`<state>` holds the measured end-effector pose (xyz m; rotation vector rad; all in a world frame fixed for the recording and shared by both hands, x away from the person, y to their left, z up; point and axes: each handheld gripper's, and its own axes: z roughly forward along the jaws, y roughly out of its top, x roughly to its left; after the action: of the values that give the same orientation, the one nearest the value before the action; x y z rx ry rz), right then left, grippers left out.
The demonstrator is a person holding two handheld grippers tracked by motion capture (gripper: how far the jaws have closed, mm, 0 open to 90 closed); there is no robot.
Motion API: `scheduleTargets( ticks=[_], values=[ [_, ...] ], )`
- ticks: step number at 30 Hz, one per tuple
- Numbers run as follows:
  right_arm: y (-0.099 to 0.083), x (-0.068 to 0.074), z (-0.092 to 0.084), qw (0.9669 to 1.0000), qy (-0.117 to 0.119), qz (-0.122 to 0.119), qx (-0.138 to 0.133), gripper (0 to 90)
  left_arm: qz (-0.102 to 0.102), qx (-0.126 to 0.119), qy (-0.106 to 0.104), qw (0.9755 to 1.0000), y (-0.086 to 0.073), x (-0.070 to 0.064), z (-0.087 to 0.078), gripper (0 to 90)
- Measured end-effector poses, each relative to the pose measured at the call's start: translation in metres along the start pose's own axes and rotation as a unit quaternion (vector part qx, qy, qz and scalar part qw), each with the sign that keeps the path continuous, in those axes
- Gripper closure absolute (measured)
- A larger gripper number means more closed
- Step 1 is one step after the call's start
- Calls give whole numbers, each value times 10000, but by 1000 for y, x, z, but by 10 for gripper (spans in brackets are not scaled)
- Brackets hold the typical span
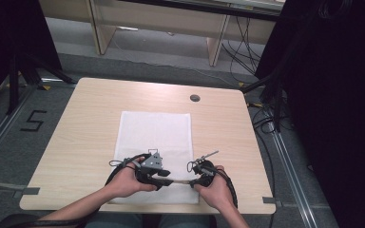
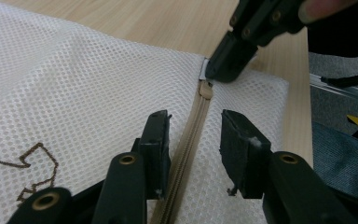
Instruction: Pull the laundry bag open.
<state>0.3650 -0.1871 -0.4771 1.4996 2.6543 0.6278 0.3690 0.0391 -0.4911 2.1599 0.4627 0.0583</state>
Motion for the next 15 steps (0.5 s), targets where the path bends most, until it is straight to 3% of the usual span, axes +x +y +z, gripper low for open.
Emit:
scheduleTargets(
  ticks=[1,3,5,6,7,8,10,11,12,13,14,15],
  values=[
    [1,0,-3,9999,-76,74,-53,900,75,28,-29,10000,0,1,0,619],
    [4,-5,-6,9996,-154,14,-229,900,-14,24,-12,10000,0,1,2,615],
    [4,-9,-3,9998,-133,29,-134,900,-26,40,0,10000,0,1,3,613],
    [3,-9,-1,9998,-107,161,9,900,8,72,18,10000,1,1,4,613],
    [3,-10,3,9999,-83,96,-5,900,90,84,-3,9999,1,2,4,613],
    [3,-8,3,9997,-99,203,51,900,6,54,-31,10000,2,0,6,612],
    [4,-8,4,9999,-153,31,17,900,39,74,-44,10000,3,0,7,613],
    [4,-6,4,9998,-184,63,82,900,-5,27,-59,10000,3,-1,8,613],
    [4,-6,4,9998,-186,9,62,900,95,67,-35,9999,5,0,9,614],
    [5,-6,4,9998,-196,4,64,900,13,52,-64,10000,5,-1,10,614],
    [5,-6,4,9998,-200,1,70,900,102,98,-63,9999,6,-1,11,616],
    [5,-6,4,9998,-199,3,70,900,-13,55,-88,9999,7,-2,13,618]
  ],
)
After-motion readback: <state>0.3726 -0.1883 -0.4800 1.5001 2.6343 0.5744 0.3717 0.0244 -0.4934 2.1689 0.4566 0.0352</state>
